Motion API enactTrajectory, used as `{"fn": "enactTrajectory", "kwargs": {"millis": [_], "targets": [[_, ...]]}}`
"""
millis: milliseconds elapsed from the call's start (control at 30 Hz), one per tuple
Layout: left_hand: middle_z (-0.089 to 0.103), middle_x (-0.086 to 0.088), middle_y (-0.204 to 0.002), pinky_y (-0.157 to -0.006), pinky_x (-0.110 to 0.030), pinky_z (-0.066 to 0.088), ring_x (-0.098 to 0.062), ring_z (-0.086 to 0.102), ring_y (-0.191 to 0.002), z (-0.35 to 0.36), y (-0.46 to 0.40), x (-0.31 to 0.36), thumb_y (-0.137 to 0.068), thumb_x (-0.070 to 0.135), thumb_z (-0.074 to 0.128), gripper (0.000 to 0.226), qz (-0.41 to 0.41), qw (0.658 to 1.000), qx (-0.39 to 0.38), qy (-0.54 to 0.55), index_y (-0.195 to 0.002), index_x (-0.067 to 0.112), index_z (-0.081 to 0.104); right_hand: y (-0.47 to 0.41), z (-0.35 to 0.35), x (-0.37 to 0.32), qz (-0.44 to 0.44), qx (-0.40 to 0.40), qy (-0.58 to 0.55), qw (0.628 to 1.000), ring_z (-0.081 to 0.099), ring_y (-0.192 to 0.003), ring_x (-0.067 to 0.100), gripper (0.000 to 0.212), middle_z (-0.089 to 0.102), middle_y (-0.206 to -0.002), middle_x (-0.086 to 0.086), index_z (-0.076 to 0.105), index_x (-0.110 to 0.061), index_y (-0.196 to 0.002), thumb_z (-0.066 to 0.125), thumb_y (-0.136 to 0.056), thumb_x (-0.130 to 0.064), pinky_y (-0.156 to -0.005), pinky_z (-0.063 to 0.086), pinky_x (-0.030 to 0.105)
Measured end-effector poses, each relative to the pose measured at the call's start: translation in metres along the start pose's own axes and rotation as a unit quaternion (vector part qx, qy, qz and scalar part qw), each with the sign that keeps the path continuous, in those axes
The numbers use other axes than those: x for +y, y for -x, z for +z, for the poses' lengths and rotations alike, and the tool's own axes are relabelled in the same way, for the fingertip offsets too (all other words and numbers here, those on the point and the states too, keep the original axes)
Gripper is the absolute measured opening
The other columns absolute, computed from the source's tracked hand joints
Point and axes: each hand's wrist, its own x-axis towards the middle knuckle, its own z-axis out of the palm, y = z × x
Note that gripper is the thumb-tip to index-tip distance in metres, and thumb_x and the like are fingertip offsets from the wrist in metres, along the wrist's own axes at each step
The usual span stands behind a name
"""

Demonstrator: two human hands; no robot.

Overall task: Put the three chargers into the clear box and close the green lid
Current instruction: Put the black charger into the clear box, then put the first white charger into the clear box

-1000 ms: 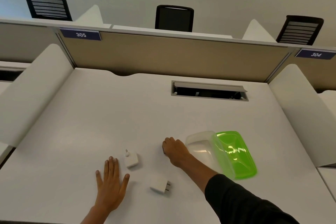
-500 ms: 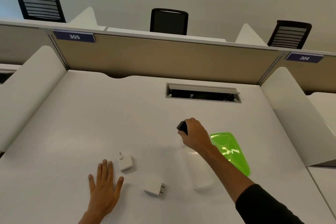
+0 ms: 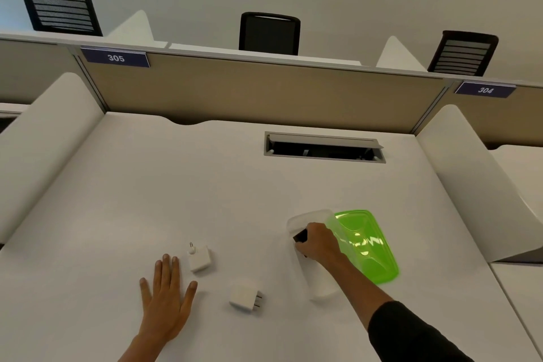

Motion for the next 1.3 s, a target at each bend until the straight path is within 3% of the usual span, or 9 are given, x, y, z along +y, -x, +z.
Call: {"fn": "enactTrajectory", "kwargs": {"millis": [433,567,667,800,867,933,1000,1133,1300], "targets": [[-0.021,-0.002,-0.172,-0.129,-0.059,0.000,-0.020,-0.015,-0.161,-0.006,0.001,0.003,-0.091,0.071,0.005,0.092,-0.003,1.000,-0.007,-0.011,-0.161,0.014,-0.014,-0.002,0.001,-0.009,-0.003,-0.007,0.007,1.000,0.069,-0.112,0.032,0.041,0.071,-0.120,0.012,0.067,-0.004,-0.115,0.071,-0.093,-0.038,-0.090,0.057,0.038],[-0.021,-0.002,-0.172,-0.129,-0.060,0.000,-0.020,-0.015,-0.161,-0.007,0.002,0.004,-0.090,0.071,0.003,0.093,-0.002,1.000,-0.006,-0.011,-0.161,0.014,-0.014,-0.003,-0.002,-0.006,-0.009,0.004,0.010,1.000,0.068,-0.112,0.031,0.033,0.070,-0.120,0.011,0.064,-0.008,-0.103,0.071,-0.094,-0.039,-0.091,0.057,0.039],[-0.017,-0.003,-0.172,-0.129,-0.061,0.002,-0.021,-0.011,-0.161,-0.009,0.004,0.006,-0.089,0.072,0.001,0.095,-0.002,1.000,-0.006,-0.014,-0.161,0.013,-0.010,0.000,-0.006,-0.008,-0.023,0.087,-0.003,0.996,0.061,-0.124,0.029,0.039,0.065,-0.129,0.008,0.066,-0.007,-0.124,0.062,-0.100,-0.037,-0.097,0.055,0.041],[-0.016,-0.005,-0.172,-0.128,-0.062,0.002,-0.023,-0.009,-0.162,-0.013,0.005,0.007,-0.085,0.076,-0.008,0.100,0.000,1.000,-0.014,-0.014,-0.162,0.012,-0.008,0.010,-0.002,-0.022,-0.165,0.260,-0.061,0.949,0.062,-0.103,0.025,0.015,0.065,-0.103,0.003,0.068,-0.009,-0.102,0.066,-0.097,-0.024,-0.074,0.056,0.042],[-0.019,-0.004,-0.172,-0.128,-0.062,0.001,-0.023,-0.012,-0.161,-0.014,0.005,0.008,-0.083,0.077,-0.011,0.101,0.000,1.000,-0.018,-0.018,-0.161,0.013,-0.011,0.020,0.006,-0.033,-0.251,0.285,-0.068,0.923,0.061,-0.093,0.020,0.012,0.063,-0.095,0.000,0.066,-0.012,-0.097,0.068,-0.095,-0.024,-0.063,0.055,0.036],[-0.022,-0.003,-0.171,-0.128,-0.062,-0.001,-0.023,-0.015,-0.161,-0.015,0.006,0.008,-0.082,0.078,-0.013,0.101,-0.003,1.000,-0.024,-0.019,-0.161,0.014,-0.014,0.029,0.019,-0.045,-0.314,0.250,-0.061,0.914,0.060,-0.092,0.014,0.017,0.063,-0.096,-0.004,0.065,-0.016,-0.101,0.067,-0.095,-0.032,-0.061,0.053,0.030],[-0.024,-0.003,-0.171,-0.129,-0.061,-0.002,-0.022,-0.016,-0.161,-0.016,0.006,0.009,-0.080,0.078,-0.015,0.102,-0.008,0.999,-0.030,-0.021,-0.160,0.014,-0.016,0.036,0.038,-0.053,-0.340,0.165,-0.043,0.925,0.060,-0.099,0.013,0.029,0.062,-0.105,-0.006,0.063,-0.018,-0.111,0.063,-0.096,-0.043,-0.068,0.053,0.029],[-0.029,-0.005,-0.169,-0.129,-0.059,-0.006,-0.022,-0.019,-0.160,-0.020,0.003,0.016,-0.065,0.080,-0.031,0.116,-0.032,0.998,-0.046,-0.025,-0.157,0.010,-0.021,0.046,0.076,-0.058,-0.305,-0.018,0.042,0.951,0.055,-0.123,0.021,0.060,0.056,-0.132,-0.001,0.054,-0.018,-0.135,0.062,-0.092,-0.059,-0.092,0.053,0.037],[-0.026,-0.006,-0.169,-0.129,-0.058,-0.005,-0.023,-0.016,-0.160,-0.024,0.003,0.020,-0.061,0.079,-0.035,0.119,-0.041,0.997,-0.052,-0.031,-0.157,0.009,-0.019,0.055,0.104,-0.055,-0.273,-0.090,0.110,0.951,0.054,-0.123,0.027,0.085,0.054,-0.134,0.005,0.051,-0.015,-0.138,0.067,-0.079,-0.074,-0.099,0.054,0.043]]}}
